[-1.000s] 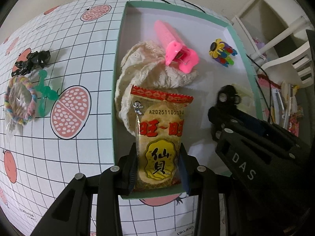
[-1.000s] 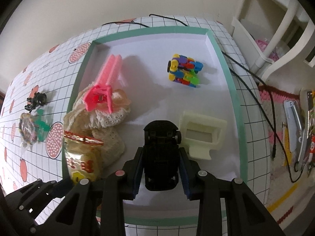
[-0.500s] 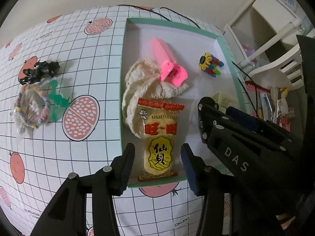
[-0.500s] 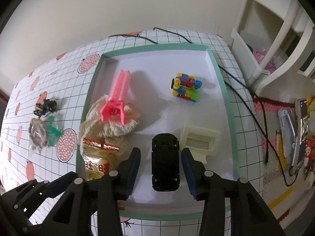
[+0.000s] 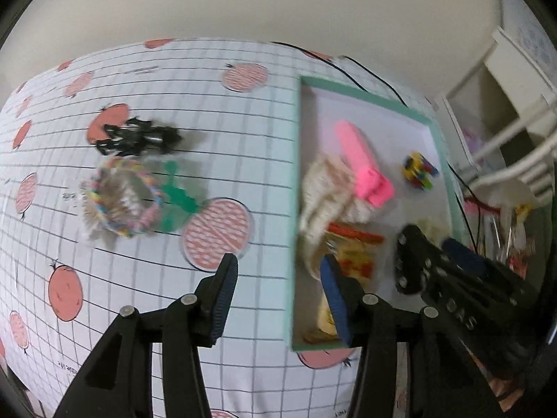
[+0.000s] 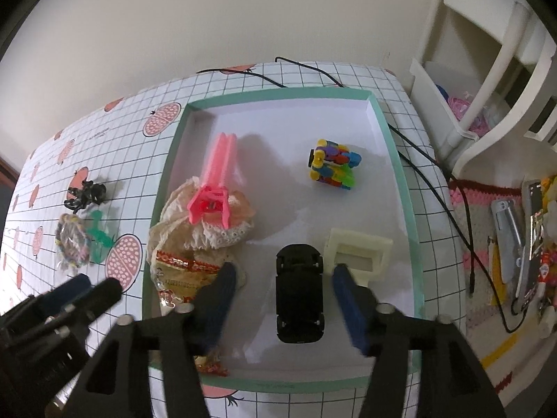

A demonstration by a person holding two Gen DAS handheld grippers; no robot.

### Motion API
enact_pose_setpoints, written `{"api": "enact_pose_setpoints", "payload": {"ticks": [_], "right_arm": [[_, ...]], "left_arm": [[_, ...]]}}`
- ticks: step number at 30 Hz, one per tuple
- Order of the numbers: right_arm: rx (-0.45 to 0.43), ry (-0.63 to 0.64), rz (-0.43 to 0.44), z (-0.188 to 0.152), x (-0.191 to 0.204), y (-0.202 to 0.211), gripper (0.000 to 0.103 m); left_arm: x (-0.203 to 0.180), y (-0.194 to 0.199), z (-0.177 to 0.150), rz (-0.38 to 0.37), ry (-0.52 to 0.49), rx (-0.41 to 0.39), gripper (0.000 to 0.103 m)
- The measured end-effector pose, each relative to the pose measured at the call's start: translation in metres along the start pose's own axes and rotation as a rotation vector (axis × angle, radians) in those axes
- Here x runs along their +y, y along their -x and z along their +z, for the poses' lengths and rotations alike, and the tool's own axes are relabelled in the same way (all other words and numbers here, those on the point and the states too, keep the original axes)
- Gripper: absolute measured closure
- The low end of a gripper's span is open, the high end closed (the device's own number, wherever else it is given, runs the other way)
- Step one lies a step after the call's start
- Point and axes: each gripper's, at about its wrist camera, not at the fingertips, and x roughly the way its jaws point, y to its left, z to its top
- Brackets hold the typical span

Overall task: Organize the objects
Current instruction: 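Withdraw both tools from the tray toward the cotton swab pack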

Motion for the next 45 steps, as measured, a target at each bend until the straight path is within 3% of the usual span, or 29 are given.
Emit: {"api": "enact_pose_setpoints", "payload": {"ticks": [8, 11, 15, 22, 32, 39, 45], "right_arm": [[-0.002, -0.006, -0.006, 0.000, 0.003, -0.003, 0.021], [-0.008, -0.004, -0.013, 0.000, 0.005, -0.003, 0.009], [-0.010, -0.006, -0.016, 0.001, 0.007, -0.004, 0.001], [-0.021, -0.015, -0.031, 0.003, 0.009, -0.004, 0.000], [-0.066, -0.002, -0.036, 0.010, 0.031, 0.003, 0.000], [-0.157, 0.009, -0.012, 0.014, 0.057, 0.020, 0.000], [-0.268, 0.085, 0.021, 0.014, 0.098, 0.033, 0.000]], "left_arm": [[0.026, -0.010, 0.012, 0.062, 0.049, -0.020, 0.049], [0.031, -0.012, 0.013, 0.057, 0.048, -0.022, 0.027], [0.031, -0.014, 0.015, 0.047, 0.043, -0.028, 0.025], [0.041, -0.018, 0.018, 0.045, 0.056, -0.049, 0.011], [0.057, -0.003, 0.025, 0.032, 0.083, -0.126, 0.011], [0.101, 0.015, 0.035, 0.042, 0.150, -0.180, 0.011], [0.153, 0.021, 0.040, 0.066, 0.272, -0.203, 0.011]]}}
